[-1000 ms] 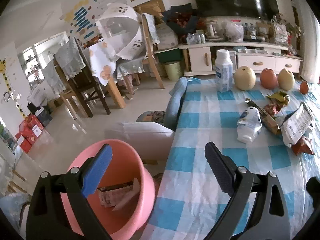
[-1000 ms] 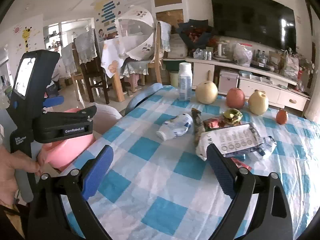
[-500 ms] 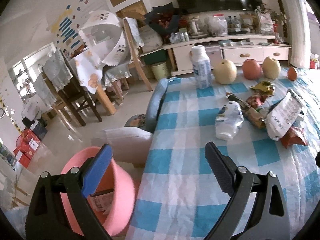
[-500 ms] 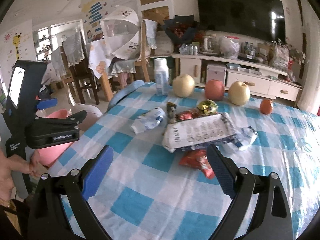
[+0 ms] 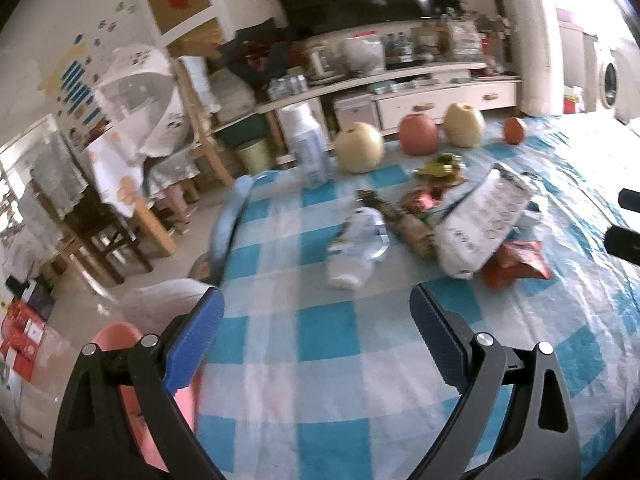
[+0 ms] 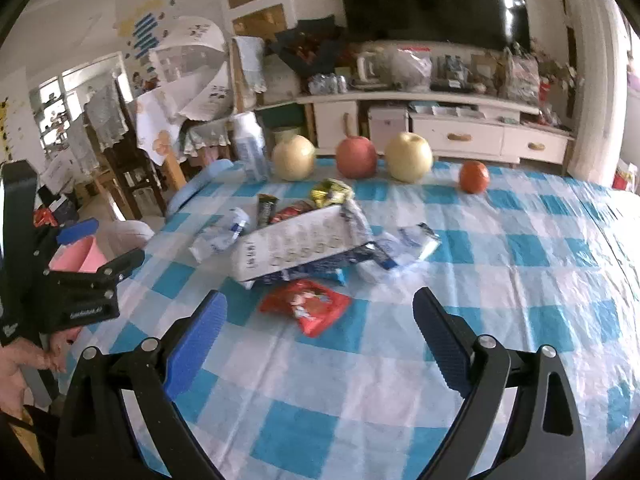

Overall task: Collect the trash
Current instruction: 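Move both empty tools back toward the remaining items on the table, then move the left tool onto the white Magicday packet while the right tool approaches the red cartoon snack bag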

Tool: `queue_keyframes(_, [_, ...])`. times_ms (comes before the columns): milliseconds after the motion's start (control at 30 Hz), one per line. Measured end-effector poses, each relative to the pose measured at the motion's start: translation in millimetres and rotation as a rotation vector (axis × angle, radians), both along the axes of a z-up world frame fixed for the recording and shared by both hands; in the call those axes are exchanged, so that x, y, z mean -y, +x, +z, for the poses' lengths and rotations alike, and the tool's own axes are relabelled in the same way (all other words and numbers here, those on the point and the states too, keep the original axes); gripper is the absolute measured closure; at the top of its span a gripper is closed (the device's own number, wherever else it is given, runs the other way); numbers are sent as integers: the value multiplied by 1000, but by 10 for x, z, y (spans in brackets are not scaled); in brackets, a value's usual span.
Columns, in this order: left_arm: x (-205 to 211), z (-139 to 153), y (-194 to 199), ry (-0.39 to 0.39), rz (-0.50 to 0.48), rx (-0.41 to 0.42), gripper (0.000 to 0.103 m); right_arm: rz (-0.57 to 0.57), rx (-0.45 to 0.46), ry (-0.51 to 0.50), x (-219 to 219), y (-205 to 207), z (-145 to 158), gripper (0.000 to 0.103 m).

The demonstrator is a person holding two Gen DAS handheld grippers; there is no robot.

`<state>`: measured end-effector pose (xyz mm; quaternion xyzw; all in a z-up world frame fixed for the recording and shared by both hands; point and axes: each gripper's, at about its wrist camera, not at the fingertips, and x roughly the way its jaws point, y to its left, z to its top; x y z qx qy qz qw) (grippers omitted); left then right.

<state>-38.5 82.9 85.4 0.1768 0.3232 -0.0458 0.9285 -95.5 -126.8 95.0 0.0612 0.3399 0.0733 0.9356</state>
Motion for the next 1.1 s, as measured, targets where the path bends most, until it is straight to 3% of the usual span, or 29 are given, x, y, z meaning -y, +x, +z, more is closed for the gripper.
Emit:
queue_keyframes(200, [218, -104, 14, 36, -69, -12, 9, -9, -101, 29, 189, 151, -154, 10])
queue_keyframes(367, [123, -196, 222, 3, -31, -58, 9, 24, -181, 48, 163, 291, -330, 10])
queue_keyframes(533, [-4, -266, 449, -62, 6, -97, 9, 102, -210, 20, -1, 416, -423, 10])
queue_keyframes(800, [144, -498, 732, -30, -70, -152, 9, 187, -243, -8, -198, 598, -531, 10])
queue_keyframes(1100, [36, -693, 1131, -47, -37, -214, 9, 204, -246, -36, -280, 798, -613, 10])
